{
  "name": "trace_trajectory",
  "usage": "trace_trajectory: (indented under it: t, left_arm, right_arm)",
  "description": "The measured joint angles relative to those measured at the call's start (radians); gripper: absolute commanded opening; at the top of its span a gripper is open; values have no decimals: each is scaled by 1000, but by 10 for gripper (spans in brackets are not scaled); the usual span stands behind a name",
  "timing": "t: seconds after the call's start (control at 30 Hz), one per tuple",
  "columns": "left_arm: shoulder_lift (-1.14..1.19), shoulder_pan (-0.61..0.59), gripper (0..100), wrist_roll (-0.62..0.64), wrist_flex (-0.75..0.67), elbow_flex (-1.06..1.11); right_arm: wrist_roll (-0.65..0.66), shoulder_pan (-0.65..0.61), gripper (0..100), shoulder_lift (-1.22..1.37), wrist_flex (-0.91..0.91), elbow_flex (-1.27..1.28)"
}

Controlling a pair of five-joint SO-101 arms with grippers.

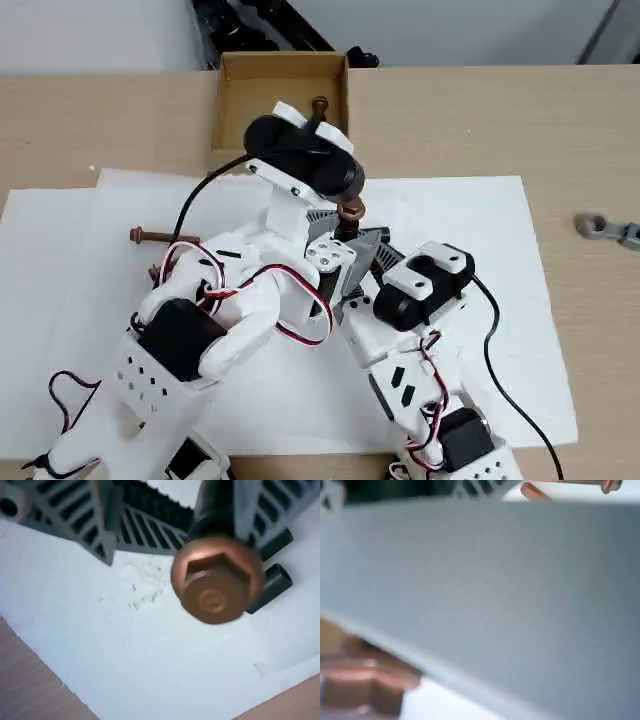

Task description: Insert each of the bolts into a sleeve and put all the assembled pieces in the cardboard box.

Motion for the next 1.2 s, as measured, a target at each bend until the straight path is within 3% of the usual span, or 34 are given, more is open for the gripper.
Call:
trace_trajectory:
  t: [0.13,0.33,0.63,0.77,1.2]
  left_arm:
    - [2,-11,152,0,51,-18]
    - [0,-160,146,-26,54,-34]
    - [-41,-425,11,-115,54,-43]
    - [-104,-506,6,-146,54,-35]
    - [-407,-838,6,-152,54,287]
  right_arm:
    - [0,6,2,44,29,-51]
    - [0,49,2,247,35,-229]
    - [0,110,2,770,3,-641]
    - [0,129,2,1025,-6,-864]
    - [-3,130,3,1751,-15,-1488]
